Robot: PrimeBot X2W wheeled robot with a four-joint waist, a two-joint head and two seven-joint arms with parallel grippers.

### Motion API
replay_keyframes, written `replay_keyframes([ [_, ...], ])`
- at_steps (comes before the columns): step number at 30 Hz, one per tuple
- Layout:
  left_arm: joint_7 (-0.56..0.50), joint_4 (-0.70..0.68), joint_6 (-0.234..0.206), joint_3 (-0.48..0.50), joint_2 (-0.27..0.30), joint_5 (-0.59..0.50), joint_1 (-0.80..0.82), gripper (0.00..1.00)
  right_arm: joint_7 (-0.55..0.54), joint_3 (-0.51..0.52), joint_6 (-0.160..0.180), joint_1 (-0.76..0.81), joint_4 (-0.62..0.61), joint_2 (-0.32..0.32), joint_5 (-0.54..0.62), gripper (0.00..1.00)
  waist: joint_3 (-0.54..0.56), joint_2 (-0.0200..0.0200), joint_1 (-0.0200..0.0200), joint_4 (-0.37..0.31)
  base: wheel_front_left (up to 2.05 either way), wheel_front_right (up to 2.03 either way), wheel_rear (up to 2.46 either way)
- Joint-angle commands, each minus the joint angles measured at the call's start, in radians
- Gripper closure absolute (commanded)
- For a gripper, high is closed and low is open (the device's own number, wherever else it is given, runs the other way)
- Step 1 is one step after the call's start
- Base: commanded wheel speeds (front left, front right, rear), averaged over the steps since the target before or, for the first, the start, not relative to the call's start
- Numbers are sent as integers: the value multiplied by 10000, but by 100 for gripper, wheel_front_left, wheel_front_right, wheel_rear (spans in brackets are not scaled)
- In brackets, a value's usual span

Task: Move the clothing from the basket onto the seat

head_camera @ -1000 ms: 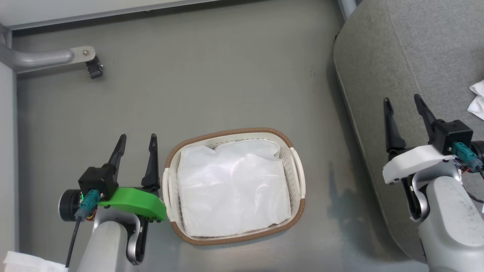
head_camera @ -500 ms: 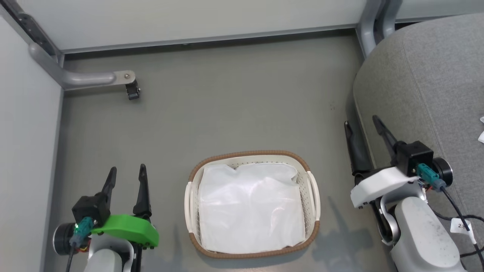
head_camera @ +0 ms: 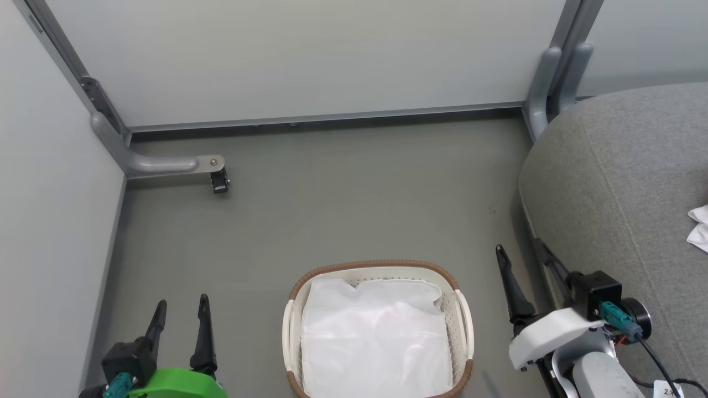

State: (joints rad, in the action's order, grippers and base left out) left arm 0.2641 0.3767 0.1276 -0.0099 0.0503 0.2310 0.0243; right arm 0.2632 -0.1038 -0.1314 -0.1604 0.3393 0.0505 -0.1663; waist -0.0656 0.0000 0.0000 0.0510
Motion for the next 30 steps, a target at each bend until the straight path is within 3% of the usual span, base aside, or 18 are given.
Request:
replay_keyframes([
  [1, 3, -66, 41, 14, 13, 41, -217, 0, 19, -21, 15, 203, -34, 31, -95, 0, 189, 0, 0, 23, 0, 0, 0],
  [8, 3, -137, 40, -140, 14, 531, -540, 0, 19, -176, 15, 505, 18, 30, -289, 0, 266, 0, 0, 38, 0, 0, 0],
  [9, 0, -136, 12, -161, -2, 502, -394, 100, 0, -182, 0, 428, 6, -6, -265, 100, 268, 0, 0, 39, 0, 0, 0],
  [14, -99, 153, 12, -187, -39, 910, -367, 100, -81, -153, 0, 615, 260, -51, -671, 100, 276, 0, 0, 30, 0, 0, 0],
  [20, -500, -15, 14, -40, -17, 2373, -222, 100, -446, 45, 1, 597, 119, 16, -2284, 100, 299, 0, 0, -6, 0, 0, 0],
  [21, -682, -93, 15, 26, -9, 3034, -152, 100, -611, 137, 2, 588, 57, 41, -3008, 100, 311, 0, 0, -23, 0, 0, 0],
  [30, -1066, -254, 18, 171, 7, 4430, -3, 100, -965, 337, 2, 574, -82, 87, -4528, 100, 336, 0, 0, -63, 0, 0, 0],
])
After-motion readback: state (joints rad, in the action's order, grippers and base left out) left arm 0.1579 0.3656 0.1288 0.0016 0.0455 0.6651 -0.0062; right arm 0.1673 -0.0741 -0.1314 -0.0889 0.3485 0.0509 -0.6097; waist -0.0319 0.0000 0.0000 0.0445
